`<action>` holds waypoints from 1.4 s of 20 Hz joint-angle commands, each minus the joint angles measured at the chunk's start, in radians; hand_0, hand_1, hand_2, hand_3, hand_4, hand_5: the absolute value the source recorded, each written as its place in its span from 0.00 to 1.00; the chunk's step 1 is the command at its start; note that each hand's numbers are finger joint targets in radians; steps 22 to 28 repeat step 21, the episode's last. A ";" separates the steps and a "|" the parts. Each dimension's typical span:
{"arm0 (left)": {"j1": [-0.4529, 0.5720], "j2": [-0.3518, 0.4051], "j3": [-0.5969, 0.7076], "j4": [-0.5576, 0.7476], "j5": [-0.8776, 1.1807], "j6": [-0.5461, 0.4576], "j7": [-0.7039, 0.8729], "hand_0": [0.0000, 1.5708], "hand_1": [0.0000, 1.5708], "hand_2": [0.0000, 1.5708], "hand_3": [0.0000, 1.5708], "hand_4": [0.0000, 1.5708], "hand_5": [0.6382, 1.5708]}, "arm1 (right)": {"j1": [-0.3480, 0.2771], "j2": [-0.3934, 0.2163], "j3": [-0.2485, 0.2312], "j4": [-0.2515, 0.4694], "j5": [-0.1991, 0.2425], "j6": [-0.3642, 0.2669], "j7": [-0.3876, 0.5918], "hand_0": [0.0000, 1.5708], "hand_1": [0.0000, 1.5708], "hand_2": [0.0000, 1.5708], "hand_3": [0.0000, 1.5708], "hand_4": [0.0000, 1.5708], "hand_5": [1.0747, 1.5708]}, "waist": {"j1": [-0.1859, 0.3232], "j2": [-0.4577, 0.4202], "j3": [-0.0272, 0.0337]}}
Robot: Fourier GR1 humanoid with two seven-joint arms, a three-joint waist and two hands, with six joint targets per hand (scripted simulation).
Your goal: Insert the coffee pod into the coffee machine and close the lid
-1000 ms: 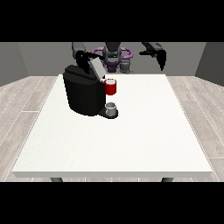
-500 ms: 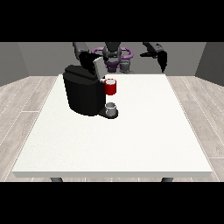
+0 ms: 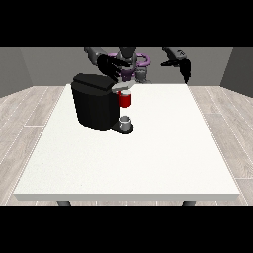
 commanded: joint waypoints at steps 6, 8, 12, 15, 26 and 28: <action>-0.021 0.013 -0.019 -0.016 0.018 -0.031 -0.016 0.00 0.00 0.00 0.00 0.12 1.00 | -0.081 0.052 0.014 0.031 0.054 -0.060 0.041 0.00 0.00 0.00 0.00 0.07 1.00 | 0.015 -0.016 0.0002; -0.060 -0.019 -0.033 -0.012 -0.028 0.049 -0.032 0.00 0.00 0.00 0.00 0.13 1.00 | -0.090 0.053 0.021 0.031 0.044 -0.016 0.001 0.00 0.00 0.00 0.00 0.08 1.00 | -0.008 0.013 0.0003; 0.026 -0.055 -0.069 -0.007 -0.040 0.038 -0.094 0.00 0.00 0.00 0.00 0.13 1.00 | -0.032 0.099 0.042 -0.012 0.014 0.021 -0.030 0.00 0.00 0.00 0.00 0.08 1.00 | -0.031 -0.045 0.0003; 0.006 -0.025 -0.019 0.012 0.017 0.017 -0.033 0.00 0.00 0.00 0.00 0.12 1.00 | 0.107 0.109 0.136 -0.078 -0.049 0.032 -0.110 0.00 0.00 0.00 0.00 0.22 1.00 | -0.069 -0.110 0.0004; 0.115 -0.027 -0.012 0.044 0.002 0.024 -0.099 0.00 0.00 0.00 0.00 0.12 1.00 | 0.351 0.111 0.198 -0.160 -0.174 -0.043 -0.131 0.00 0.00 0.00 0.00 0.10 1.00 | -0.126 -0.185 0.0003; 0.115 -0.027 -0.012 0.044 0.002 0.024 -0.099 0.00 0.00 0.00 0.00 0.12 1.00 | 0.351 0.111 0.198 -0.160 -0.174 -0.043 -0.131 0.00 0.00 0.00 0.00 0.10 1.00 | -0.126 -0.185 0.0003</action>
